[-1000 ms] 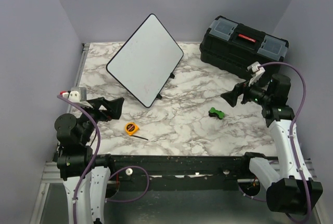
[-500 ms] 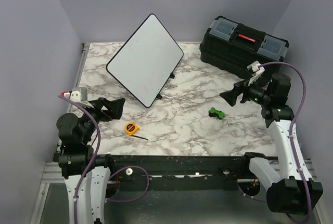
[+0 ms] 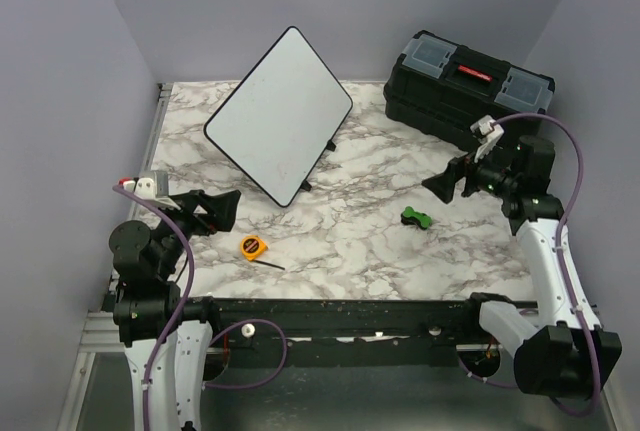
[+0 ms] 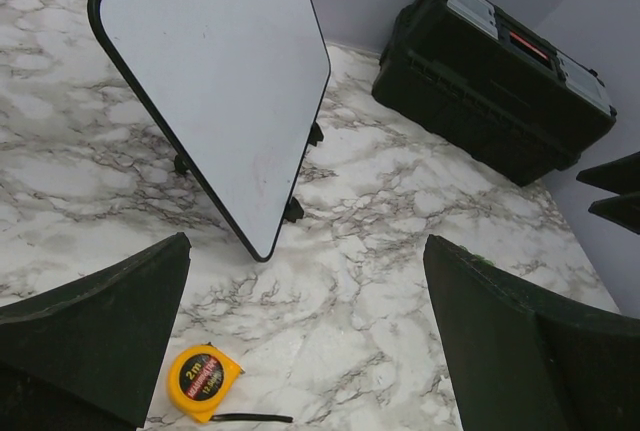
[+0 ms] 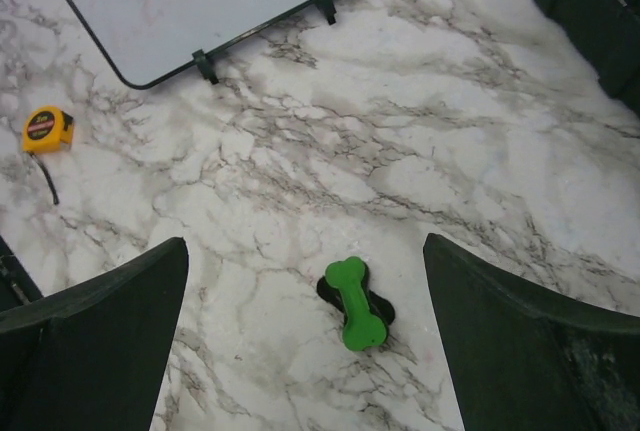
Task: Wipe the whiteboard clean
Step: Reset both arms
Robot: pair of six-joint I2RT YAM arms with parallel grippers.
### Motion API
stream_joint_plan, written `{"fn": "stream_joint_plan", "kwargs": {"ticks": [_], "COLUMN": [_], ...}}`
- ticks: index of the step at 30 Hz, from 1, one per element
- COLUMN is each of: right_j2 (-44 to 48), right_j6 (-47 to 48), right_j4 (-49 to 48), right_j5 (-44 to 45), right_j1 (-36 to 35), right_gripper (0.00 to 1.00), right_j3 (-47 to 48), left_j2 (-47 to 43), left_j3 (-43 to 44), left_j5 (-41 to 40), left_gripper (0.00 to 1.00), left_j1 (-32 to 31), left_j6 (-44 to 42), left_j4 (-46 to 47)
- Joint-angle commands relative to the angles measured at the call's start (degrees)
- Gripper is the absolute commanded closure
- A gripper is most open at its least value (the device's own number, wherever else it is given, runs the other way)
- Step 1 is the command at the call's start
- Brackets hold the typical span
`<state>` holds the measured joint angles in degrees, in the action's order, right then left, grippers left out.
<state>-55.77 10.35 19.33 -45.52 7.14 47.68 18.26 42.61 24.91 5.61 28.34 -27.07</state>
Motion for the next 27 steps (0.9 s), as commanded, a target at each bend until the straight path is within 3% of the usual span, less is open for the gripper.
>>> {"fn": "stream_joint_plan", "kwargs": {"ticks": [1,2,3,6,7,10,11,13,14,15,17,18,20,22,25,27], "right_j2": [-0.2,1.1,1.9,2.1,2.3,3.4,2.6,1.9,2.2,3.1,4.4,3.6,2.3,2.6,4.1,3.6], "right_j6": [-1.5,-3.8,-2.8,5.9,0.0,-5.4,-3.1,2.3,1.2,-4.5,-6.5,-6.2,-1.9,-4.0,-5.7,-4.5], "right_j4": [0.3,-2.8,-3.5,5.9,1.4,-6.6,-3.9,3.5,2.2,-2.6,-7.7,-7.1,-0.5,-2.3,-5.8,-3.4], "right_j5": [1.7,11.2,13.3,-9.7,-8.5,20.2,18.5,0.8,-3.7,0.1,19.8,24.6,12.6,3.0,16.3,13.0], "right_j1": [-0.2,-0.2,-0.1,-0.2,-0.1,-0.2,-0.2,-0.1,-0.2,-0.2,-0.1,-0.2,-0.1,-0.2,-0.2,-0.1], "right_gripper": [0.0,0.0,0.0,0.0,0.0,0.0,0.0,0.0,0.0,0.0,0.0,0.0,0.0,0.0,0.0,0.0], "right_j3": [0.2,-0.8,-1.2,0.3,-1.4,-3.1,-1.6,0.2,-1.1,-3.1,-4.6,-3.6,-1.0,-3.1,-3.7,-2.6], "left_j2": [-0.1,-0.2,-0.2,-0.1,0.0,-0.1,-0.2,-0.2,-0.1,0.0,-0.2,-0.4,-0.6,-0.2,-0.4,-0.8], "left_j3": [-0.2,-0.2,-0.4,-0.6,-0.5,-0.6,-0.8,-1.2,-1.3,-1.2,-1.2,-1.4,-1.7,-1.7,-1.4,-1.9], "left_j5": [-0.4,-0.3,-0.3,-0.3,-0.4,-0.3,-0.1,0.0,-0.1,-0.1,-0.1,0.0,0.1,-0.1,-0.1,-0.2], "left_gripper": [0.01,0.01,0.01,0.01,0.01,0.01,0.01,0.01,0.01,0.01,0.01,0.01,0.01,0.01,0.01,0.01], "left_j1": [-0.2,-0.2,-0.1,-0.2,-0.2,-0.2,-0.2,-0.2,-0.2,-0.2,-0.2,-0.2,-0.2,-0.1,-0.2,-0.2], "left_j6": [-1.2,-1.2,-1.2,-1.3,-1.3,-1.1,-1.0,-0.9,-0.9,-0.9,-0.9,-0.9,-0.9,-1.1,-1.2,-1.2], "left_j4": [-0.2,-0.1,0.1,0.1,0.1,0.3,0.4,0.6,0.7,0.6,0.6,0.8,0.9,0.8,0.6,0.9]}}
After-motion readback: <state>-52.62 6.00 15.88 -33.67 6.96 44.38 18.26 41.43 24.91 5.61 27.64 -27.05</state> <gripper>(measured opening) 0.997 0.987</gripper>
